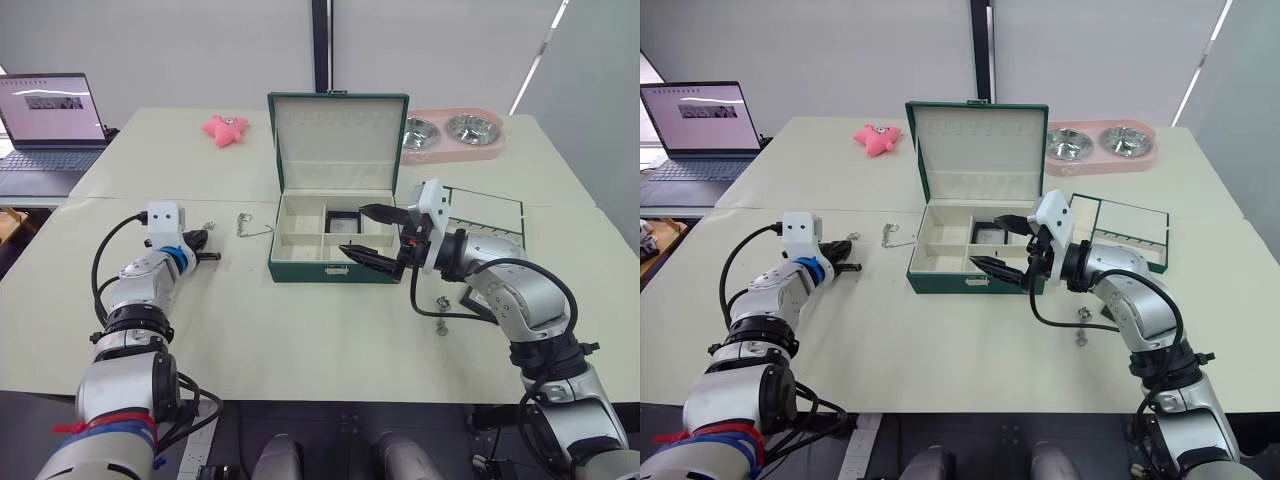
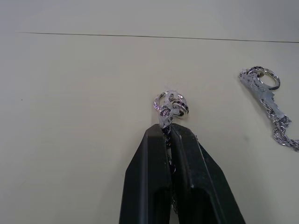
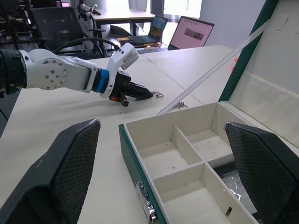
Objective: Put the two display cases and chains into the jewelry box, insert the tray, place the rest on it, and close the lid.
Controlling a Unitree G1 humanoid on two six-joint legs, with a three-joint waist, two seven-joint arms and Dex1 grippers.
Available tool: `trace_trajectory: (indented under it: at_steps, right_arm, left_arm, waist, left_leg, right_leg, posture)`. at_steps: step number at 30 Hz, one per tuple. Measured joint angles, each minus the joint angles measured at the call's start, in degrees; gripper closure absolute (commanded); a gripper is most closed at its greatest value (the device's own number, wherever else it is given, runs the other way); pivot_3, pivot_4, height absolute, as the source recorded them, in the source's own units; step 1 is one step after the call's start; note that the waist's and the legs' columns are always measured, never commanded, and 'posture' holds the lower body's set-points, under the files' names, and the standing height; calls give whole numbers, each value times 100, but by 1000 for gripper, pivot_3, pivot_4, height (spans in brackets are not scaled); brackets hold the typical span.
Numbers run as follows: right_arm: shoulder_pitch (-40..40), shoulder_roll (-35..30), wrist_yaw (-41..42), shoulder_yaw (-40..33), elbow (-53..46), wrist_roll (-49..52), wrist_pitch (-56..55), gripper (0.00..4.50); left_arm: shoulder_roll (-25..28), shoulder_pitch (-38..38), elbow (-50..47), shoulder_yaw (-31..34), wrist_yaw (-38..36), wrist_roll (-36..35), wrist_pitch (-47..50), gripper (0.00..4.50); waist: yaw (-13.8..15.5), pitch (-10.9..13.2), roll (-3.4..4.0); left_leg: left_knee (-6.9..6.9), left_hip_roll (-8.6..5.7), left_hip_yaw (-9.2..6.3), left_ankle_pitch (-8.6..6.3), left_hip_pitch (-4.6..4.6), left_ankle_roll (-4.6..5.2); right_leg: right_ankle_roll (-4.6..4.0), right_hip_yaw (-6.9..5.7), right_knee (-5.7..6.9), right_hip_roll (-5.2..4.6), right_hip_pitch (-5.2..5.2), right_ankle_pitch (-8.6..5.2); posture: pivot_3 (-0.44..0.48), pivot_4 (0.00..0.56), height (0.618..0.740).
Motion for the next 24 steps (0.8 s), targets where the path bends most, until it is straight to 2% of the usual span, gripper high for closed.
trace_trajectory:
  at_steps: [6, 13, 20, 24]
  right_arm:
    - [73, -12, 41, -4, 133, -138, -137, 0]
    - [372, -57, 95, -25, 244, -199, -370, 0]
    - [527, -211, 111, -270, 174, -189, -375, 0]
    - [567, -260, 67, -430, 117, -184, -375, 0]
  left_arm:
    - [-25, 503, -1132, -5, -47, -188, 688, 4471]
    - [48, 1130, -3708, -14, -121, -593, 2106, 4471]
    - [119, 1173, -5436, 29, -314, -1292, 3396, 4471]
    - [-41, 931, -5942, 128, -67, -1626, 3938, 4471]
  waist:
    - [-1, 1, -1]
    - [0, 2, -3]
    - [0, 2, -4]
    - [5, 3, -5]
  left_leg:
    - [0, 3, -2, 0, -2, -1]
    - [0, 5, 1, 1, -7, -1]
    - [-1, 5, 2, 0, -7, -1]
    - [-1, 5, 1, 0, -7, 0]
  right_leg:
    - [0, 0, 0, 1, -2, 0]
    - [0, 5, 0, 1, -7, 0]
    - [0, 7, -4, 4, -5, 0]
    - [0, 7, -7, 5, -2, 0]
  posture:
    - [0, 150, 740]
    - [0, 150, 740]
    - [0, 150, 740]
    - [0, 150, 740]
